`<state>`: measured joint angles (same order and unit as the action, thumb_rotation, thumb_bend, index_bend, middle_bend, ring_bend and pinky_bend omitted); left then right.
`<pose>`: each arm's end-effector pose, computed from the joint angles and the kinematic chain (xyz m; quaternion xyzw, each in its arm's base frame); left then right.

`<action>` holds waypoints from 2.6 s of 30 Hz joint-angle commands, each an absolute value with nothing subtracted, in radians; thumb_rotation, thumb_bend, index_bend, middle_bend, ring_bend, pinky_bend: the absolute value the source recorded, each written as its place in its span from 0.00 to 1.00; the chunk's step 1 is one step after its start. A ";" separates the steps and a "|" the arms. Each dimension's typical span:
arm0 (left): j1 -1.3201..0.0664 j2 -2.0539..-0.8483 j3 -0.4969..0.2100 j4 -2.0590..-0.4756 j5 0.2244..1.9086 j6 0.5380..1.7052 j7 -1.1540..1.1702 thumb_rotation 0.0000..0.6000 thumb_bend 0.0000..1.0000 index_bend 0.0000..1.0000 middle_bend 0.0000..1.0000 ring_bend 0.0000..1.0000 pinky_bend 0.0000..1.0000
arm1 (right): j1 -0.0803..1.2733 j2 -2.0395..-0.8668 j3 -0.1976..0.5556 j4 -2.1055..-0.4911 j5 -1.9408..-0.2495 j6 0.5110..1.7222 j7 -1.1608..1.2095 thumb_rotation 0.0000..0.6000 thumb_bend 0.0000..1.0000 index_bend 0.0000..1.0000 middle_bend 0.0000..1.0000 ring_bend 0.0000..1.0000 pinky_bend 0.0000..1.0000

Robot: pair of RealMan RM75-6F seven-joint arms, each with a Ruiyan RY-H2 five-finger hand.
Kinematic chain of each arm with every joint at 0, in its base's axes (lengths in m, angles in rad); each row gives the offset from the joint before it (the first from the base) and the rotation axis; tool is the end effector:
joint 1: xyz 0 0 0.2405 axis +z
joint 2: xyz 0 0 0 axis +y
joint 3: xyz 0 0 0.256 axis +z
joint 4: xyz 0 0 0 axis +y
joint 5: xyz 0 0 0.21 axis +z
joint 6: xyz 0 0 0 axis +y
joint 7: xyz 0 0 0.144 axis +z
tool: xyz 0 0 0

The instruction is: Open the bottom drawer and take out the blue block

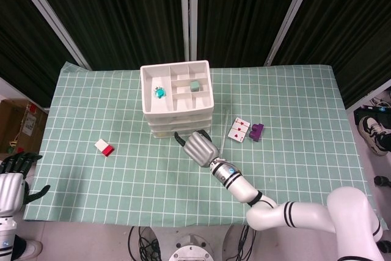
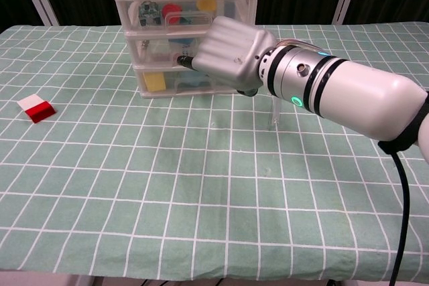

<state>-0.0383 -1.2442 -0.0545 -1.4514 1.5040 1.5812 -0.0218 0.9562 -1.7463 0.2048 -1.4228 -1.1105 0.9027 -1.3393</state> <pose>-0.3323 0.1675 0.1464 -0.5662 -0.3669 -0.4013 0.6195 -0.0433 -0.3350 -0.0785 0.8560 0.0738 0.2226 0.4607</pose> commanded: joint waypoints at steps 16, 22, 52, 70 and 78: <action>-0.029 -1.256 -0.055 -1.431 1.494 1.580 -0.042 1.00 0.00 0.27 0.23 0.16 0.19 | 1.035 -1.791 0.165 -1.316 -0.992 0.958 -1.423 1.00 0.24 0.16 0.87 0.90 0.96; -0.029 -1.260 -0.057 -1.425 1.496 1.582 -0.048 1.00 0.00 0.27 0.23 0.16 0.19 | 1.044 -1.788 0.149 -1.315 -0.972 0.982 -1.443 1.00 0.24 0.18 0.87 0.90 0.96; -0.027 -1.270 -0.057 -1.406 1.497 1.577 -0.063 1.00 0.00 0.27 0.23 0.16 0.19 | 1.023 -1.745 0.071 -1.390 -0.965 1.077 -1.447 1.00 0.27 0.36 0.87 0.91 0.97; -0.024 -1.263 -0.056 -1.419 1.498 1.579 -0.052 1.00 0.00 0.27 0.23 0.16 0.19 | 0.902 -1.566 0.071 -1.711 -1.112 1.182 -1.098 1.00 0.22 0.10 0.87 0.91 0.97; -0.030 -1.251 -0.055 -1.450 1.503 1.571 -0.025 1.00 0.00 0.27 0.23 0.16 0.19 | 0.897 -1.494 0.150 -1.756 -0.988 1.090 -0.922 1.00 0.22 0.13 0.87 0.91 0.97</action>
<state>-0.0292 -1.2527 -0.0549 -1.4480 1.5022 1.5713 -0.0267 0.8986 -1.5171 0.1239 -1.7444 -1.0247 1.1242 -0.9558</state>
